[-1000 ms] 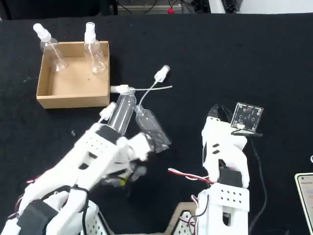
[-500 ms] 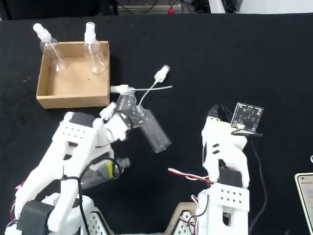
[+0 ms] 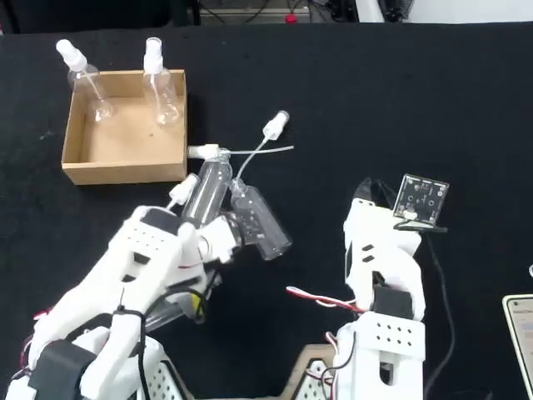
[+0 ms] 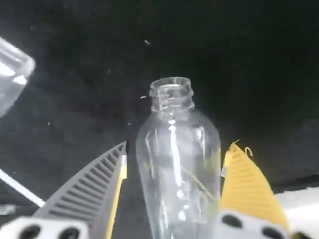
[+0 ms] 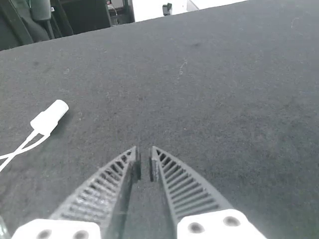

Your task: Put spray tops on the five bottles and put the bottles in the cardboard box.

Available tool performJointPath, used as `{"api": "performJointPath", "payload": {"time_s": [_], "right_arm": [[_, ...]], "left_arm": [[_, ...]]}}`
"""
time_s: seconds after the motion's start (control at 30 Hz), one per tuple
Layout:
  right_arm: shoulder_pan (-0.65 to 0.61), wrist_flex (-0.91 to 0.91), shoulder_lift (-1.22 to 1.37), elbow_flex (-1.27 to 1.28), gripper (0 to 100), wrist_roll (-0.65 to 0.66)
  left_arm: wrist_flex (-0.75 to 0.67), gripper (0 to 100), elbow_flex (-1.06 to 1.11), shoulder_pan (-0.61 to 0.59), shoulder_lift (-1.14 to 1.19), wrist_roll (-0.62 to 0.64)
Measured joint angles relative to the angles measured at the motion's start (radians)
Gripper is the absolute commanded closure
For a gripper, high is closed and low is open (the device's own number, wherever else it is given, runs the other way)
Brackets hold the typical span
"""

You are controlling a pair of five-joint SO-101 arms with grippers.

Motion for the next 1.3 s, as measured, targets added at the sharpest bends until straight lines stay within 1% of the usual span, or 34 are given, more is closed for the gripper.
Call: {"api": "performJointPath", "payload": {"time_s": [0.07,0.2,0.27,0.4,0.43,0.6,0.83,0.9,1.0,1.1,1.13,1.2,1.3], "right_arm": [[0.000,0.000,0.000,0.000,95.6,0.000],[0.000,0.000,0.000,0.000,95.6,0.000],[0.000,0.000,0.000,0.000,95.6,0.000],[0.000,0.000,0.000,0.000,95.6,0.000],[0.000,0.000,0.000,0.000,95.6,0.000],[0.000,0.000,0.000,0.000,95.6,0.000],[0.000,-0.003,0.000,0.000,95.6,0.000],[0.000,-0.003,0.000,0.000,95.6,0.000],[0.000,-0.003,0.000,0.000,95.6,0.000],[0.000,-0.003,0.000,0.000,95.6,0.000],[0.000,-0.003,0.000,0.000,95.6,0.000],[0.000,-0.003,0.000,0.000,95.6,0.000],[0.000,-0.003,0.000,0.000,95.6,0.000]], "left_arm": [[-0.040,70,0.031,0.000,0.000,0.011],[-0.084,71,0.044,0.000,0.000,0.084],[-0.107,76,0.044,0.000,0.000,0.123],[-0.130,91,0.051,0.000,0.000,0.180],[-0.130,92,0.051,0.000,0.000,0.186],[-0.109,89,0.057,0.000,0.000,0.190],[-0.071,89,0.057,-0.002,-0.031,0.195],[-0.069,89,0.057,-0.002,-0.077,0.227],[-0.107,89,0.061,-0.002,-0.170,0.281],[-0.190,88,0.130,-0.002,-0.272,0.308],[-0.221,87,0.170,-0.002,-0.299,0.308],[-0.272,82,0.255,-0.002,-0.345,0.313],[-0.278,72,0.313,-0.002,-0.393,0.318]]}}
